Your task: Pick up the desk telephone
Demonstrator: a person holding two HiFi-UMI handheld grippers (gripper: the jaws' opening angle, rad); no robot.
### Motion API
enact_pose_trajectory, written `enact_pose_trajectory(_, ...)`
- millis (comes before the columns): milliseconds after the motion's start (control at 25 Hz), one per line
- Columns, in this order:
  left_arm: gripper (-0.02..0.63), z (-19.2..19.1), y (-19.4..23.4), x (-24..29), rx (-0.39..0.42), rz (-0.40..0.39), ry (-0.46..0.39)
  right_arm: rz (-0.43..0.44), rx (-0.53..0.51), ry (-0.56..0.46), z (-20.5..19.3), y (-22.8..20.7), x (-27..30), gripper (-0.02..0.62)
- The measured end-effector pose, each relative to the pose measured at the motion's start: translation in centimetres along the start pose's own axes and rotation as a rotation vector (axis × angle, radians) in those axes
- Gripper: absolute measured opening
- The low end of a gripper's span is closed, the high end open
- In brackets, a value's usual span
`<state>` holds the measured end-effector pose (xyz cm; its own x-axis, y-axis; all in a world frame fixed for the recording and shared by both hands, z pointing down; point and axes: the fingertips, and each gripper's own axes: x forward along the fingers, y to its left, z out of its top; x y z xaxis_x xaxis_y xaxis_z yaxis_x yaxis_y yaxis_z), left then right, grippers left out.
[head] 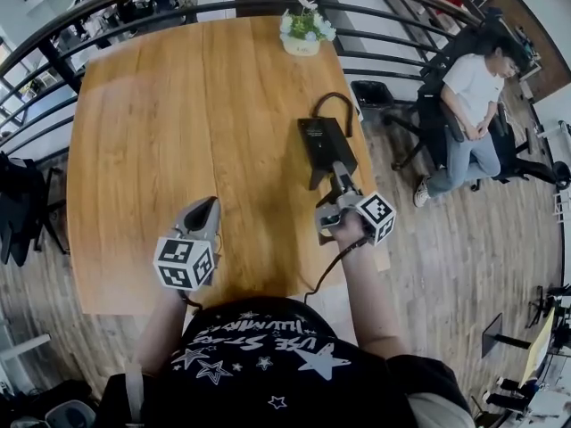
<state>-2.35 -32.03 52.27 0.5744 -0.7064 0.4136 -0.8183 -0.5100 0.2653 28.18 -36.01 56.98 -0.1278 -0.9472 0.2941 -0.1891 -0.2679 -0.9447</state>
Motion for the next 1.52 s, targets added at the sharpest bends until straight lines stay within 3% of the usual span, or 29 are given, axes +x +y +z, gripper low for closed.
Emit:
enact_pose_trajectory(1040, 0.002, -1.8, 2.4, 1.4, -0.069, 0.017, 0.032, -0.079, 0.033, -0.013, 1.0, -1.5, 4.9, 0.275)
enact_pose_trajectory(1280, 0.002, -2.0, 2.9, 1.2, -0.076, 0.026, 0.033, -0.146, 0.023, -0.042, 1.6, -2.6, 5.0, 0.189)
enact_pose_trajectory(1520, 0.002, -2.1, 2.7, 1.3, -0.083, 0.023, 0.040, -0.116, 0.011, -0.061, 1.7, -2.5, 5.0, 0.185)
